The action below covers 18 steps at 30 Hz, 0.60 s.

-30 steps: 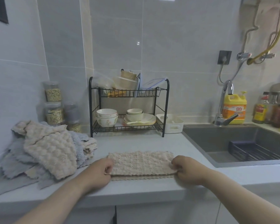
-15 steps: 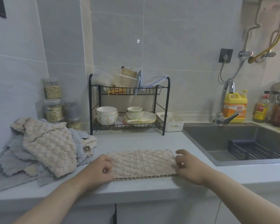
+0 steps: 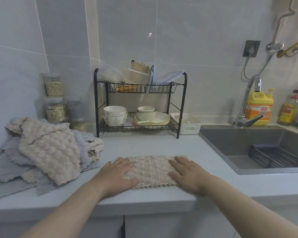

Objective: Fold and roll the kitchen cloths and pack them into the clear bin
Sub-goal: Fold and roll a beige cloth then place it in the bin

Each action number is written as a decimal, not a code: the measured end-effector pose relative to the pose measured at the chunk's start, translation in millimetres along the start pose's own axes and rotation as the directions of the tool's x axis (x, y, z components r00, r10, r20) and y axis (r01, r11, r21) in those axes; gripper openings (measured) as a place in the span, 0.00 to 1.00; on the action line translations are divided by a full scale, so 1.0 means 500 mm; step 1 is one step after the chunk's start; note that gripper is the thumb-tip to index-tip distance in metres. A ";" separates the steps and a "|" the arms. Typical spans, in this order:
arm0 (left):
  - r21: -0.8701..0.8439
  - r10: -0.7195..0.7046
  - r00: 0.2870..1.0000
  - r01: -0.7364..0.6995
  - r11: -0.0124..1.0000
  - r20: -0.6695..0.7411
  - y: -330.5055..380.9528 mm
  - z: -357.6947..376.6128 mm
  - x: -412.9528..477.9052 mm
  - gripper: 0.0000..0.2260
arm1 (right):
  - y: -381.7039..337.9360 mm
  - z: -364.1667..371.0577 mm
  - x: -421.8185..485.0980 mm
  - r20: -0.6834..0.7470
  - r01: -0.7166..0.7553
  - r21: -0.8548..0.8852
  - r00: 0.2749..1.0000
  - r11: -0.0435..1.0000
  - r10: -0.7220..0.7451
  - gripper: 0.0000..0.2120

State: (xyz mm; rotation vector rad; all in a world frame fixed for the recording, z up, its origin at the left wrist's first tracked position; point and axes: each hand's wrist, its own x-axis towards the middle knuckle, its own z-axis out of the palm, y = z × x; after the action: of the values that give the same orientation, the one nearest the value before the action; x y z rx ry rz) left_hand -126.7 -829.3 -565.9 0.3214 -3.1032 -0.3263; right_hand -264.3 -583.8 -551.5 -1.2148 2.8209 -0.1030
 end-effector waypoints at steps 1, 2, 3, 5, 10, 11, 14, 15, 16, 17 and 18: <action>-0.046 0.004 1.000 -0.005 0.999 -0.018 0.000 0.002 0.000 0.38 | 0.000 -0.002 0.001 0.000 -0.006 0.045 1.000 0.999 0.006 0.29; -0.144 -0.005 0.998 -0.003 0.990 -0.057 -0.001 0.002 -0.001 0.37 | 0.000 -0.007 0.001 -0.022 -0.036 0.161 0.999 0.986 0.040 0.28; -0.284 -0.037 0.994 0.006 0.959 -0.105 -0.002 0.000 -0.003 0.33 | 0.000 -0.013 0.001 -0.071 -0.076 0.309 0.992 0.948 0.103 0.26; -0.513 -0.157 0.971 0.045 0.857 -0.178 -0.006 -0.006 -0.005 0.25 | 0.014 -0.023 0.010 -0.164 -0.243 0.413 0.928 0.878 0.334 0.19; -0.446 -0.244 0.936 0.111 0.888 -0.252 -0.005 -0.001 -0.006 0.22 | 0.017 -0.034 0.031 -0.121 -0.472 0.105 0.867 0.875 0.483 0.14; -0.443 -0.237 0.939 0.108 0.890 -0.248 -0.005 -0.001 -0.007 0.22 | 0.012 -0.035 0.034 -0.146 -0.439 0.129 0.878 0.889 0.455 0.12; -0.426 -0.183 0.953 0.065 0.903 -0.243 -0.005 -0.006 -0.012 0.21 | 0.019 -0.047 0.045 -0.191 -0.412 0.297 0.858 0.861 0.477 0.05; -0.408 -0.162 0.958 0.054 0.912 -0.236 -0.004 -0.007 -0.012 0.22 | 0.029 -0.054 0.049 -0.212 -0.433 0.304 0.837 0.848 0.504 0.05; -0.379 -0.146 0.964 0.052 0.924 -0.224 -0.004 -0.007 -0.013 0.24 | 0.040 -0.061 0.051 -0.233 -0.457 0.281 0.820 0.844 0.522 0.05; -0.337 -0.132 0.969 0.056 0.940 -0.208 -0.002 -0.007 -0.012 0.26 | 0.050 -0.068 0.051 -0.256 -0.465 0.274 0.808 0.842 0.530 0.07; -0.292 -0.126 0.974 0.067 0.954 -0.187 -0.001 -0.008 -0.011 0.29 | 0.055 -0.077 0.052 -0.284 -0.448 0.297 0.802 0.843 0.526 0.09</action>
State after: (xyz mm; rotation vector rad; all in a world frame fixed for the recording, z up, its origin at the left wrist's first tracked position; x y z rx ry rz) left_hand -121.1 -829.6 -562.1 0.4683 -2.7938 -0.6851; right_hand -305.2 -582.6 -516.4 -0.4175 3.2152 -0.6403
